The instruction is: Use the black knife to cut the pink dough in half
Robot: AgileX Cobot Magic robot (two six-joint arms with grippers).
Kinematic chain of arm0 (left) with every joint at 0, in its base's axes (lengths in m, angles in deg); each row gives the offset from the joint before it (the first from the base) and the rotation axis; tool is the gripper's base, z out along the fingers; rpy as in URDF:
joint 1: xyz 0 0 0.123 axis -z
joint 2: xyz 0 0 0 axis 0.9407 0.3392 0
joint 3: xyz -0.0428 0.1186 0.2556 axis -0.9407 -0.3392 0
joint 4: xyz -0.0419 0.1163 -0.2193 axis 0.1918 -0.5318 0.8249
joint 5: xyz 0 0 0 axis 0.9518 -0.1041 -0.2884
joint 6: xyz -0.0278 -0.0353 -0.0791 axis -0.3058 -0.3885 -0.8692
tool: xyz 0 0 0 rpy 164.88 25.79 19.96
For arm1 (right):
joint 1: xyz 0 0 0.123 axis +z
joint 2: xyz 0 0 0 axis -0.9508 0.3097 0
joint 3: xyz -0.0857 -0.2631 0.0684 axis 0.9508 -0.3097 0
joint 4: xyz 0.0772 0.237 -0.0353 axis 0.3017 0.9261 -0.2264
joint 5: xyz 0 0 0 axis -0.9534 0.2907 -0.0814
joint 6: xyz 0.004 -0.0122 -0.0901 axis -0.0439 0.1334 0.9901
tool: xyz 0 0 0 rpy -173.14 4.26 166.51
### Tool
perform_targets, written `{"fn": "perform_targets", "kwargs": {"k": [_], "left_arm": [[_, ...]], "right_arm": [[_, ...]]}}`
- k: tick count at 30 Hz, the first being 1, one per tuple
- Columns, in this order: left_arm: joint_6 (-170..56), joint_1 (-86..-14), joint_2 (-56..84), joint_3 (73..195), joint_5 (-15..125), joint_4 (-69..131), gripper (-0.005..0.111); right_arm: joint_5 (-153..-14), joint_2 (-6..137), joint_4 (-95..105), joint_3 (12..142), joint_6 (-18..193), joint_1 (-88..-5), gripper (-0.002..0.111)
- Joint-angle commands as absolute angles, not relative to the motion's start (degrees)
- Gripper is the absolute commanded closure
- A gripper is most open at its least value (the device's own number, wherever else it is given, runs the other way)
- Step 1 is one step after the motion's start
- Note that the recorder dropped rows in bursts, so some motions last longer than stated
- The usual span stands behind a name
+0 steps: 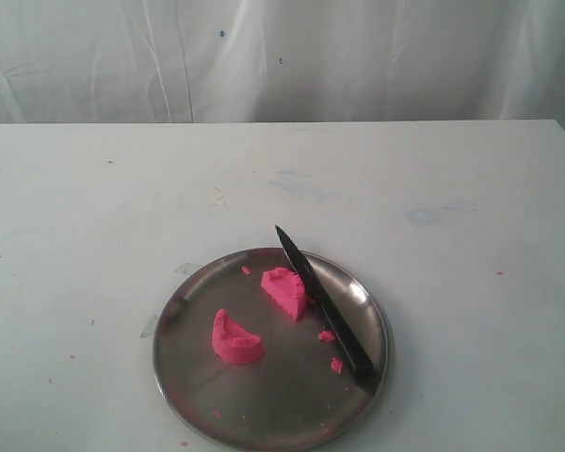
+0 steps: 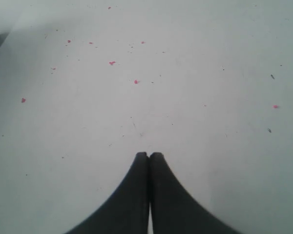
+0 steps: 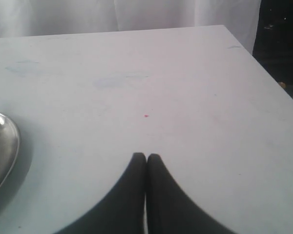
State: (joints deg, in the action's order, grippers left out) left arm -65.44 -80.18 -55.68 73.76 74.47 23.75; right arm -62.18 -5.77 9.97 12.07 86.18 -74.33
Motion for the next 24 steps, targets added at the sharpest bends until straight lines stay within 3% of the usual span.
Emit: {"fn": "perform_targets", "kwargs": {"k": [1, 15, 24], "left_arm": [[-64.9, -80.2, -56.0, 73.4, 76.8, 24.3, 0.107], [-65.7, -80.4, -56.0, 73.4, 76.7, 24.4, 0.107], [-71.0, -80.4, -56.0, 73.4, 76.2, 38.7, 0.107]], "right_arm": [[-62.6, -6.1, 9.8, 12.0, 85.9, -74.2, 0.108], [-63.4, -6.1, 9.3, 12.0, 86.5, -73.6, 0.108], [-63.4, -6.1, 9.4, 12.0, 86.5, -73.6, 0.108]]}}
